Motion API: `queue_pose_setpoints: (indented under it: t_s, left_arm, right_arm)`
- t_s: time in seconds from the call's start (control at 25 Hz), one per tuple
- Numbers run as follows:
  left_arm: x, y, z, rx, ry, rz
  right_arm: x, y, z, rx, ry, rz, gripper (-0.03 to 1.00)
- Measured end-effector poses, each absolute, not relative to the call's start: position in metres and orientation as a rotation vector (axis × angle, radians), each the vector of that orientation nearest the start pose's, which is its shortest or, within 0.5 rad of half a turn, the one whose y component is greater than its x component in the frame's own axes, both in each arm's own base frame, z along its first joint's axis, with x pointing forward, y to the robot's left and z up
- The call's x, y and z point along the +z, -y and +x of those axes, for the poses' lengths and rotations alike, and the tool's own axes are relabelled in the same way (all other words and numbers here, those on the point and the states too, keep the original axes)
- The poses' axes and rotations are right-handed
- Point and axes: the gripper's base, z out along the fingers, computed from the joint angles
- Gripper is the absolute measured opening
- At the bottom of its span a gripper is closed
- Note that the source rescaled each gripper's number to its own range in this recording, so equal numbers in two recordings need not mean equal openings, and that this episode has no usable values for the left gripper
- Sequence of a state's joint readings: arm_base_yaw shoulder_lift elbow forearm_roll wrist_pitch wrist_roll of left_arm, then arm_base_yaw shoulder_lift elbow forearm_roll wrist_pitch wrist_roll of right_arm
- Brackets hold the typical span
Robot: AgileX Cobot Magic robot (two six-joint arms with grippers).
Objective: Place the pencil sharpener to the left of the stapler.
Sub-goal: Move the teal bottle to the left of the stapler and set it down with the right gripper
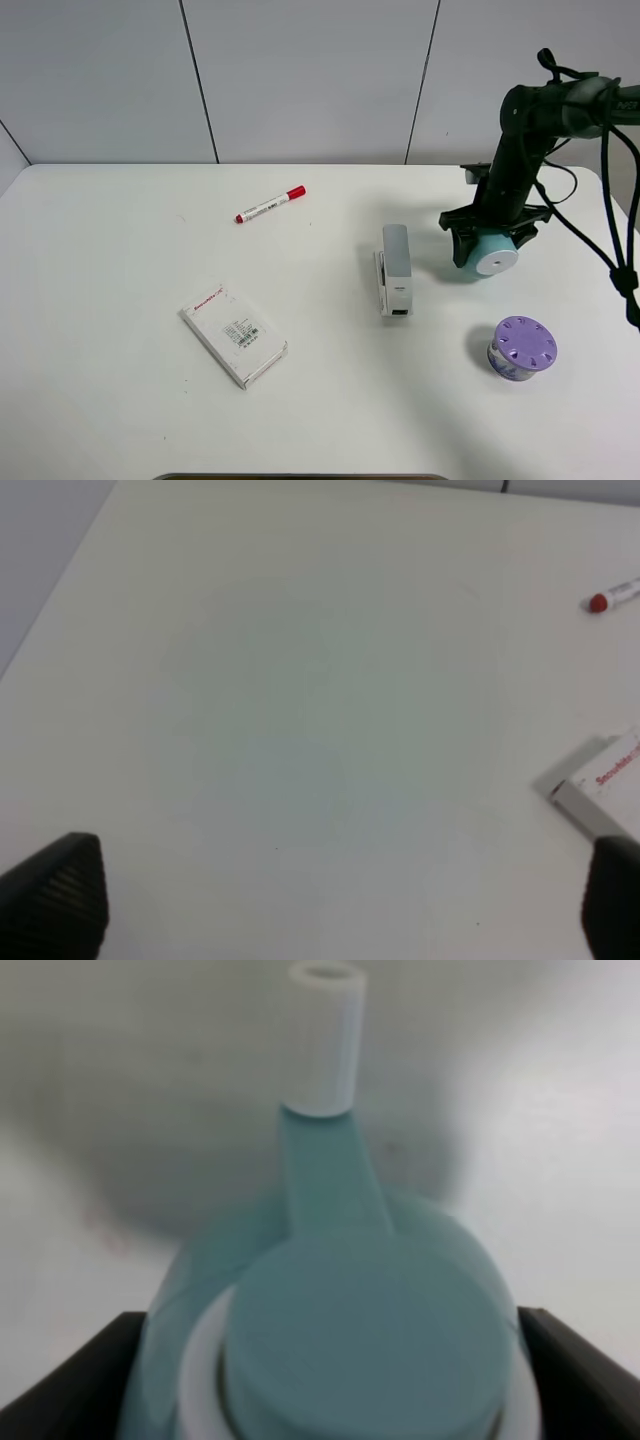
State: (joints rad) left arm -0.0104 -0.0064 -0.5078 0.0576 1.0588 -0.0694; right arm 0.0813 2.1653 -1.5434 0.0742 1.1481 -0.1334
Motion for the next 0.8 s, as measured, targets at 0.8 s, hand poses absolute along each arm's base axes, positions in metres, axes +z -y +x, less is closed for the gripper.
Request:
queue_pose_setpoints:
  t_s: [0.8]
  left_arm:
    - [0.280, -0.005, -0.007, 0.018, -2.026, -0.063]
  right_arm:
    - [0.236, -0.071, 0.385, 0.196, -2.989, -0.360, 0.00]
